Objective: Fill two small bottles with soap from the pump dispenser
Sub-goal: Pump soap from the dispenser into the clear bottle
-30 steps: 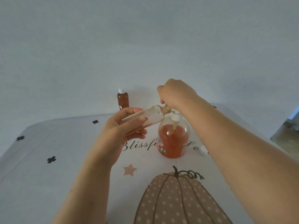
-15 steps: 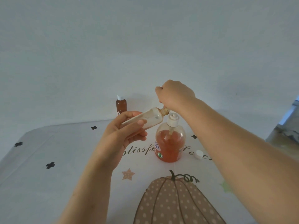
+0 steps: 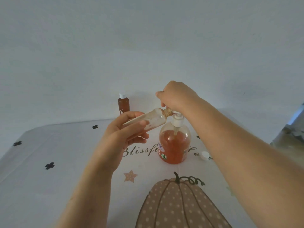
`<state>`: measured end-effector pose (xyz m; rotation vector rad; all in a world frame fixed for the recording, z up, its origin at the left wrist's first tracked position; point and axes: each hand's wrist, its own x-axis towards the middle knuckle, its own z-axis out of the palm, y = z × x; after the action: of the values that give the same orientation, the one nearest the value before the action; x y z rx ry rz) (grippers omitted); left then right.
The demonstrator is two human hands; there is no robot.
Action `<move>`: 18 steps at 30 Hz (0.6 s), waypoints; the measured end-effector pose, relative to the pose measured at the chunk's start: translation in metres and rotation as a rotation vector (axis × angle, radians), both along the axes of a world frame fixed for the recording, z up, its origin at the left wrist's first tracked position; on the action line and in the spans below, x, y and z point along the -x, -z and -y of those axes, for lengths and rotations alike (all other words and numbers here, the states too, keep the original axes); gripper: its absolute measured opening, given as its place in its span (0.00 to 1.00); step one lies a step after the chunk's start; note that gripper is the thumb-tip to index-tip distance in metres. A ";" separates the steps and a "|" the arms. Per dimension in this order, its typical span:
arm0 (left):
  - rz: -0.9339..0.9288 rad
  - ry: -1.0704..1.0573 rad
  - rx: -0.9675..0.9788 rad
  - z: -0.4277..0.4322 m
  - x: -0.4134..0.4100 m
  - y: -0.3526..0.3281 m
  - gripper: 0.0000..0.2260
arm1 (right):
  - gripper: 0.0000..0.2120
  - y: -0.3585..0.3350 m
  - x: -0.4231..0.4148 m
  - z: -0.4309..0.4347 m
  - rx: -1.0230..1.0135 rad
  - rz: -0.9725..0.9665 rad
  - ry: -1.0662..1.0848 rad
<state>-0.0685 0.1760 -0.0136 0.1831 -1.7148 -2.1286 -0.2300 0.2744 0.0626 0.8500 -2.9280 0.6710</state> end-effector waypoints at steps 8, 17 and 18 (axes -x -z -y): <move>0.027 -0.007 -0.034 0.002 0.005 0.005 0.13 | 0.14 0.012 0.003 0.002 -0.013 0.005 0.015; 0.012 0.000 -0.084 -0.002 0.003 0.004 0.11 | 0.12 0.008 -0.001 -0.001 0.011 0.021 0.029; 0.009 0.002 -0.090 -0.002 0.003 0.003 0.12 | 0.12 0.006 -0.001 -0.001 0.010 0.015 0.032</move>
<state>-0.0715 0.1780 -0.0170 0.2170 -1.6252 -2.2114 -0.2287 0.2753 0.0561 0.7991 -2.9422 0.6923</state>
